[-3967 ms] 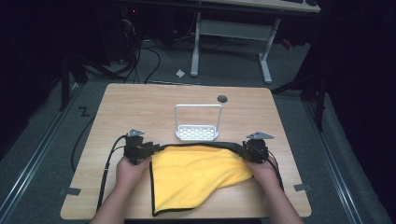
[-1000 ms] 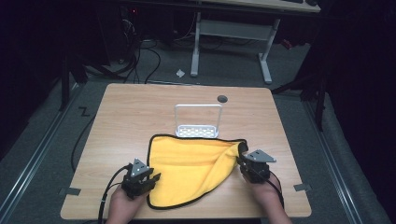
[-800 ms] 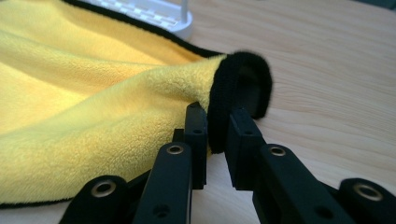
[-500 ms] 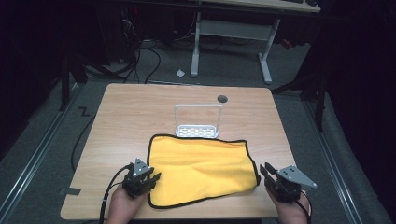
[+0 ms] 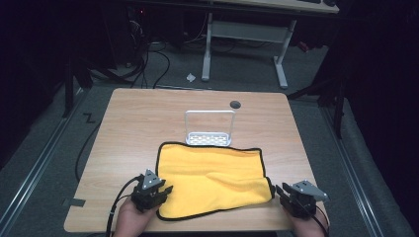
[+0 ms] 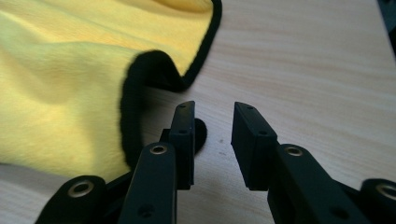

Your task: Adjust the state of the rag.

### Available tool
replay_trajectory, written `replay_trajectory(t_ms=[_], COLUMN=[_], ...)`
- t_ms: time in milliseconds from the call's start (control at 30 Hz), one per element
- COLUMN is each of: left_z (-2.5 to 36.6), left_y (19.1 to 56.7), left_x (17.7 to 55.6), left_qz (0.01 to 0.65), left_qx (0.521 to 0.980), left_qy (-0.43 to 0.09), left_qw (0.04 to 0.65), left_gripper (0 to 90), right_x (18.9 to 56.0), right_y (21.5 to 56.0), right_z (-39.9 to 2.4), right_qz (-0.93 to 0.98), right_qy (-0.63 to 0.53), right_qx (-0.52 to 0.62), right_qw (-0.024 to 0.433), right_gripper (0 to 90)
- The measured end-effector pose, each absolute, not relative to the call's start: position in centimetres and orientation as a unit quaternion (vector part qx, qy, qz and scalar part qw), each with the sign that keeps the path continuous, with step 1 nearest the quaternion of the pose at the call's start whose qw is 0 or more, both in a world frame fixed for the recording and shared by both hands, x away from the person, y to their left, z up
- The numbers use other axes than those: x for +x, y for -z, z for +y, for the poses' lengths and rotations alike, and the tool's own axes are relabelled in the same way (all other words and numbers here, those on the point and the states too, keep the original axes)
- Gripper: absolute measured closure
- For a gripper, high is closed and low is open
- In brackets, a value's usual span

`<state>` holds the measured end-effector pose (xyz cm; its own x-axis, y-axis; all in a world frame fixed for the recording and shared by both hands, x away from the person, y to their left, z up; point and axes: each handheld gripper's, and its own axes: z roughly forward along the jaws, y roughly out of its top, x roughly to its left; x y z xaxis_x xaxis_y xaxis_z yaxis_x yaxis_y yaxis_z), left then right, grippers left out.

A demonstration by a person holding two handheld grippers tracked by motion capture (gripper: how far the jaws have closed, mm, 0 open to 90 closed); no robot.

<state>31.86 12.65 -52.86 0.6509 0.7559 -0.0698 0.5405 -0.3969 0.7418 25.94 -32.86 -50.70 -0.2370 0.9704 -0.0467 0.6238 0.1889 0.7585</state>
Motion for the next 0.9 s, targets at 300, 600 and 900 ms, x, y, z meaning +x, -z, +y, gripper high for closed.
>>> replay_trajectory(t_ms=[300,600,900], left_z=[12.6,11.8,11.8], left_y=[53.0,52.9,52.9], left_x=[31.7,31.9,31.6], left_qz=[0.39,0.381,0.378], left_qx=[0.826,0.832,0.835], left_qy=[-0.14,-0.141,-0.137], left_qw=[0.382,0.378,0.376], left_gripper=[60.5,60.3,58.4], right_x=[27.4,21.9,21.9], right_y=[52.0,51.8,50.3], right_z=[-31.4,-31.3,-31.4], right_qz=[0.762,0.769,0.756], right_qy=[-0.294,-0.285,-0.298], right_qx=[0.528,0.523,0.524], right_qw=[0.234,0.23,0.256], right_gripper=[90.0,90.0,90.0])
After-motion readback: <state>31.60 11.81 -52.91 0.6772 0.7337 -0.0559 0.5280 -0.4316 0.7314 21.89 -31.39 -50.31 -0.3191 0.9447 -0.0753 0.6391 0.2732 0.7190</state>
